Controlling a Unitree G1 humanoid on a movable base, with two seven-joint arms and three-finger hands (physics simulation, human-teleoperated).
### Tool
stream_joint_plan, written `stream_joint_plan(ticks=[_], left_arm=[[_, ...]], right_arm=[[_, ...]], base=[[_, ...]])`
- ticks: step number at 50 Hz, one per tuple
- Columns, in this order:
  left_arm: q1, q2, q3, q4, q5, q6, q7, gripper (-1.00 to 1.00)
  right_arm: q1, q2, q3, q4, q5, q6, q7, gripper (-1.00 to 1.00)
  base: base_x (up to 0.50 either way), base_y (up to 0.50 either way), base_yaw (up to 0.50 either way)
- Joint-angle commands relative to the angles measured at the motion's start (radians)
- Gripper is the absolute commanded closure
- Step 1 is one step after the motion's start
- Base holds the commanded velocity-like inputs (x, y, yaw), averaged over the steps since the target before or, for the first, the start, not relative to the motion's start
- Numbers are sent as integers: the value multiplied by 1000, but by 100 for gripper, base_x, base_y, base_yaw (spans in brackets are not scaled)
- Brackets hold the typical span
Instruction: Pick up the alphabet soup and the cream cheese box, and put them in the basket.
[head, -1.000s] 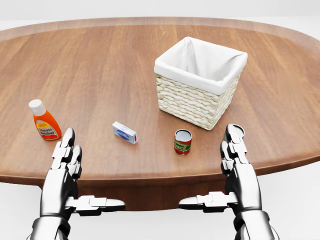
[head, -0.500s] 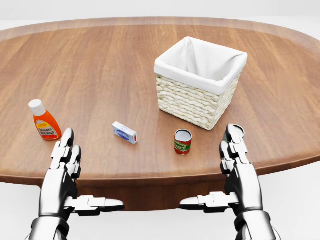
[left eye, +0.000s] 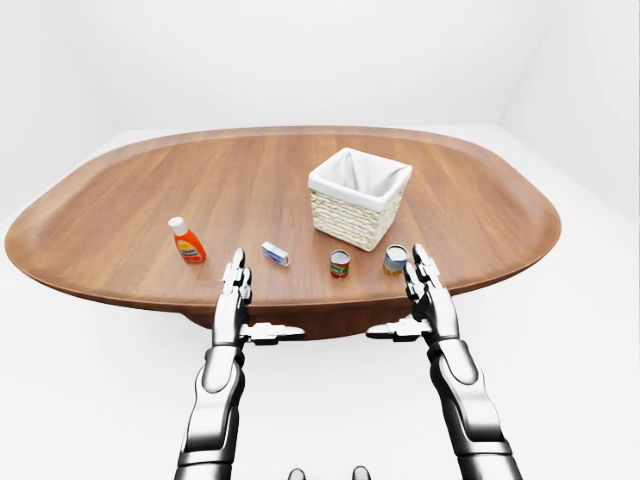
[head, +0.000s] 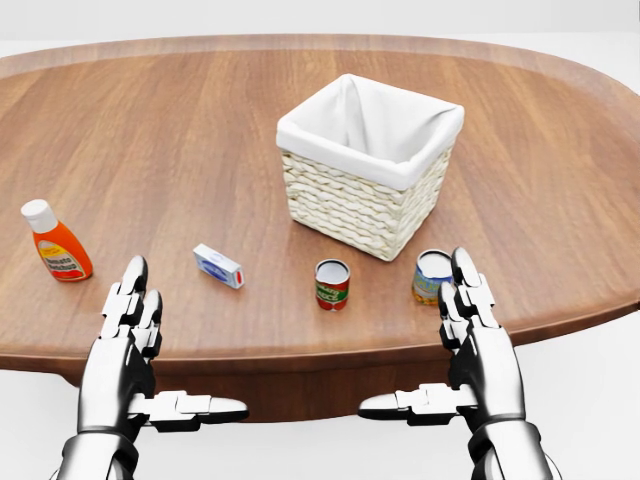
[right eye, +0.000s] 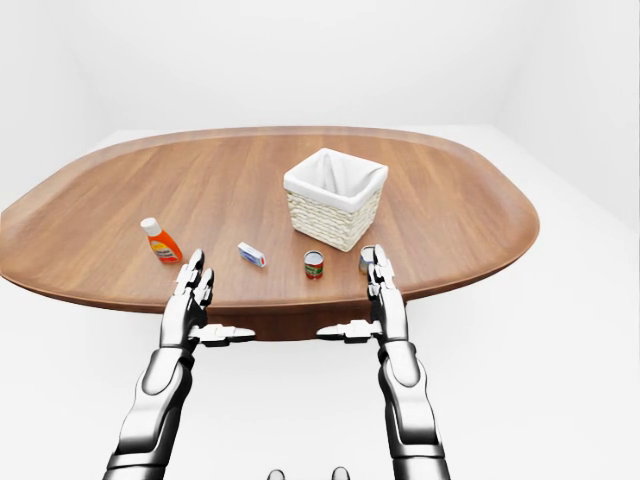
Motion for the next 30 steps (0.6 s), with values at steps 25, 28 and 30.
stream_joint_plan(ticks=[25,28,30], left_arm=[[2,-1,1,-11,-3,10,2,-100],[-2,0,1,3,-2,1,2,-100],[-1,0,1,0,-3,4,2,-100]], right_arm=[[6,1,1,-15,7,2,5,-100],[0,0,0,-1,5,-6,5,-100],[0,0,0,3,4,-9,5,-100]], base=[[0,-17,0],[0,-17,0],[0,-17,0]])
